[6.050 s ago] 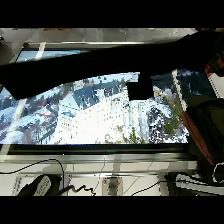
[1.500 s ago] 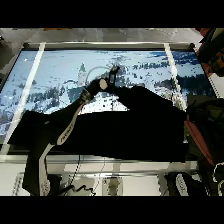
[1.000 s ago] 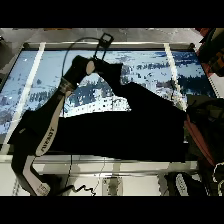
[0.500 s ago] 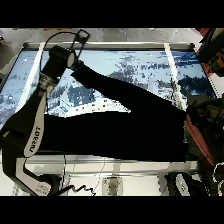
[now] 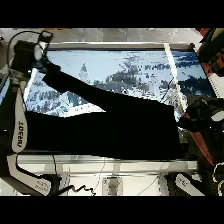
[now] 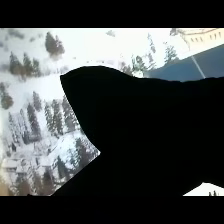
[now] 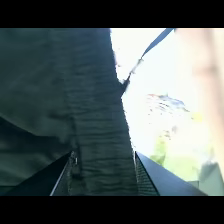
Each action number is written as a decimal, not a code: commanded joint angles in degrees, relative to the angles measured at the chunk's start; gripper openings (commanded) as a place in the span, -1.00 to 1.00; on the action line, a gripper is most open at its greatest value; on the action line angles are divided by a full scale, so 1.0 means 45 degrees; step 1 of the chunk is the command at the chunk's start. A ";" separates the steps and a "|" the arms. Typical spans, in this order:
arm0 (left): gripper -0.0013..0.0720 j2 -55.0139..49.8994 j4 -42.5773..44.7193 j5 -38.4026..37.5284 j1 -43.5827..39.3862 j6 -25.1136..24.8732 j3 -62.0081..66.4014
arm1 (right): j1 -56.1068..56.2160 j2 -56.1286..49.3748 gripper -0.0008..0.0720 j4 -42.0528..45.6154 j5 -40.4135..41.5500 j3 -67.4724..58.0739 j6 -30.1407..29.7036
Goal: Fold the clothes and pants, and hang the long-sleeved shirts on hangers.
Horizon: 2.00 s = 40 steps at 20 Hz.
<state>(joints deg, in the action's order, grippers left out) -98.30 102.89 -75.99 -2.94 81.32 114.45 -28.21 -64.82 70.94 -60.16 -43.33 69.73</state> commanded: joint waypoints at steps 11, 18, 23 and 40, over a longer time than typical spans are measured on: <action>0.97 -0.1093 -0.2526 -0.0563 0.2093 -0.0831 -0.1481 | -0.1273 -0.3220 0.62 -0.3128 0.1049 -0.2395 0.0253; 0.60 -0.0894 -0.0306 -0.1428 0.2963 -0.0413 -0.1481 | -0.1039 -0.6207 0.73 -0.4357 -0.1311 -0.4682 -0.2098; 0.58 -0.0699 -0.0214 -0.3293 0.4624 -0.0359 -0.1481 | -0.0355 -0.7805 0.74 -0.4488 -0.3395 -0.6261 -0.3536; 0.36 -0.0335 -0.6086 -0.0928 0.6159 0.0398 -0.3589 | 0.0379 -0.6382 -0.92 -0.4080 -0.0690 -0.6455 -0.5158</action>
<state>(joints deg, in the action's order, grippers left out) -99.85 81.17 -85.97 24.86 82.83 100.03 -24.62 -98.50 51.18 -65.63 -72.31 44.31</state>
